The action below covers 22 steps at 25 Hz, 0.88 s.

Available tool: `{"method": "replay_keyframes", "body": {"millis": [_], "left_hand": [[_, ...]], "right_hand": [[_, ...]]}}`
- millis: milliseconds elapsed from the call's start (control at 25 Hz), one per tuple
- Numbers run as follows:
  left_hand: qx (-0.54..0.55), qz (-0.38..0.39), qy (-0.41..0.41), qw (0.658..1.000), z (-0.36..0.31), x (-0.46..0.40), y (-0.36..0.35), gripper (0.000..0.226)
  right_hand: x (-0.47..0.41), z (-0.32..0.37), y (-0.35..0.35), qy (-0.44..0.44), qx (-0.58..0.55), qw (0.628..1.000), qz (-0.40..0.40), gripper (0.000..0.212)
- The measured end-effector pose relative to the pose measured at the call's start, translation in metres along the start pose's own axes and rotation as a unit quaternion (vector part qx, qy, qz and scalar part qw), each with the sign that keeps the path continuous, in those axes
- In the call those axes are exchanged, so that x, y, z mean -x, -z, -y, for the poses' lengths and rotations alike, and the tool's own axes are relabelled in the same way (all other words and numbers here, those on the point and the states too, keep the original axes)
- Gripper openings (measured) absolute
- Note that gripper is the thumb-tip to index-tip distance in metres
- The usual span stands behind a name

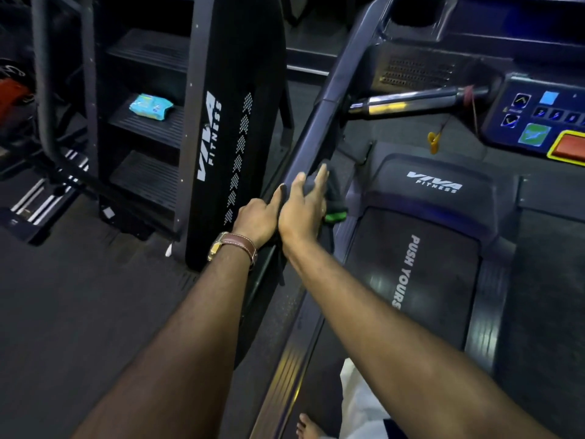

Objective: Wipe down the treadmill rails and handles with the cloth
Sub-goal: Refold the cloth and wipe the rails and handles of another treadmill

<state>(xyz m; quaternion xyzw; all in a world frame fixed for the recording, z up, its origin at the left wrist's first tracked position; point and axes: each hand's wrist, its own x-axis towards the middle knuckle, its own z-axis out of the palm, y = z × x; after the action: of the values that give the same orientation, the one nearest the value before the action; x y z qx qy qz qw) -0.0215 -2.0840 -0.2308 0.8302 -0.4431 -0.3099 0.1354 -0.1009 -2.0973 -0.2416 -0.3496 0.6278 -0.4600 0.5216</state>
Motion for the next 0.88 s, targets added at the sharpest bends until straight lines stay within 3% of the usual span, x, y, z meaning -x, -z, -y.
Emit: {"method": "replay_keyframes", "body": {"millis": [120,280,360,440,600,760,880], "left_hand": [[0.021,0.013,0.006,1.0,-0.006,-0.005,0.0,0.095],[0.028,0.058,-0.002,0.998,-0.019,-0.025,0.002,0.081],[0.056,0.052,0.015,0.997,-0.027,-0.031,0.002,0.09],[0.049,0.038,0.02,0.998,-0.038,-0.033,0.001,0.093],[-0.012,-0.019,0.019,1.0,-0.073,-0.047,0.0,0.08],[-0.022,-0.044,0.026,0.998,-0.093,-0.049,-0.001,0.08],[-0.018,-0.013,0.03,0.999,-0.089,-0.057,0.001,0.076]], "right_hand": [[-0.025,0.002,-0.003,-0.037,-0.009,0.999,-0.006,0.072],[-0.02,0.013,0.0,0.038,0.037,0.998,0.036,0.066],[-0.07,0.024,-0.005,-0.076,-0.05,0.996,0.007,0.064],[-0.083,0.031,-0.004,-0.156,-0.042,0.987,-0.014,0.072],[-0.057,0.041,0.011,0.018,0.042,0.998,0.051,0.061],[-0.103,0.046,0.002,-0.1,0.031,0.994,0.012,0.075],[-0.074,0.046,0.007,-0.031,0.048,0.996,0.075,0.064]]}}
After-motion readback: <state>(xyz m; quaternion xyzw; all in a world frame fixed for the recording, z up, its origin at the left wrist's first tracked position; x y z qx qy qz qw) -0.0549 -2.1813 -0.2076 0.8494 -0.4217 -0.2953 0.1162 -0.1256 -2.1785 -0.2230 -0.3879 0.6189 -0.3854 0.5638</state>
